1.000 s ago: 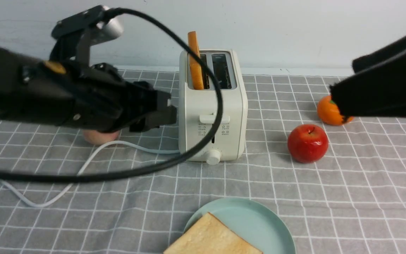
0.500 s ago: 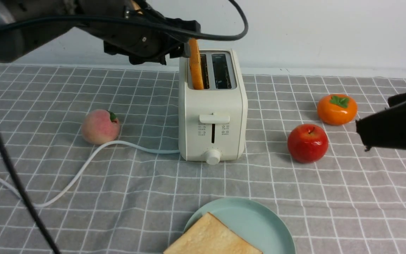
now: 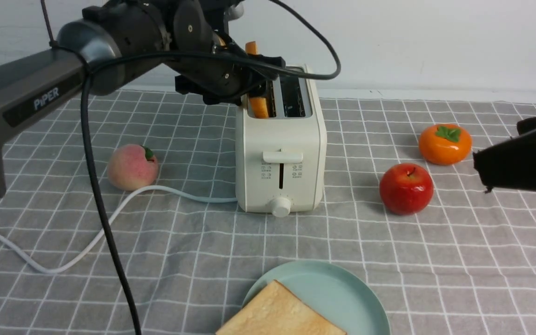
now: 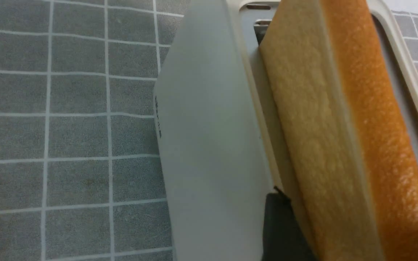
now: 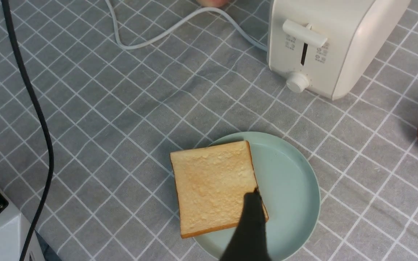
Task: Take toasted bread from bread machine on grey coffee table place on plate.
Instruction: 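Reach for a toast slice standing in the toaster with the left gripper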
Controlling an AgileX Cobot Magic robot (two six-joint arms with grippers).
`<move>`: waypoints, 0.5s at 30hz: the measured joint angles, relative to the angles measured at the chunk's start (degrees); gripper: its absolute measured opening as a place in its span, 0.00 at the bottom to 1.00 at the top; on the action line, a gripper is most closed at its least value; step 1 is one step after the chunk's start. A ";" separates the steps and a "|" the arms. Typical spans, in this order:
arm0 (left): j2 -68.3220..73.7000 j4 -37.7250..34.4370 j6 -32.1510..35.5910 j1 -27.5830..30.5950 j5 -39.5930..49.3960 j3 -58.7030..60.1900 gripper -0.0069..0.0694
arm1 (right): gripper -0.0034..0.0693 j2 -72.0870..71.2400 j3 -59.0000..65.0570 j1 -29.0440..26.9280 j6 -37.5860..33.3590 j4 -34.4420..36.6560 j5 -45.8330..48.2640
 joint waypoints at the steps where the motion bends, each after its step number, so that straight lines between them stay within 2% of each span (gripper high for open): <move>1: -0.06 0.04 0.00 0.00 0.11 0.00 0.54 | 0.84 0.00 0.00 0.00 0.00 0.00 0.00; 4: -1.65 -0.36 -0.05 -0.08 0.86 0.00 0.36 | 0.84 0.00 0.00 0.00 0.00 -0.01 0.48; 7: -4.27 -0.49 -0.05 -0.08 1.27 0.00 0.23 | 0.84 0.00 0.00 0.00 0.00 -0.06 0.66; 12: -12.58 0.33 0.09 0.03 4.68 -0.01 0.21 | 0.84 0.00 0.00 0.00 -0.05 -2.56 1.05; 15: -18.17 1.07 1.29 0.03 11.03 -0.06 0.21 | 0.84 0.00 0.00 0.00 -0.05 -3.36 1.25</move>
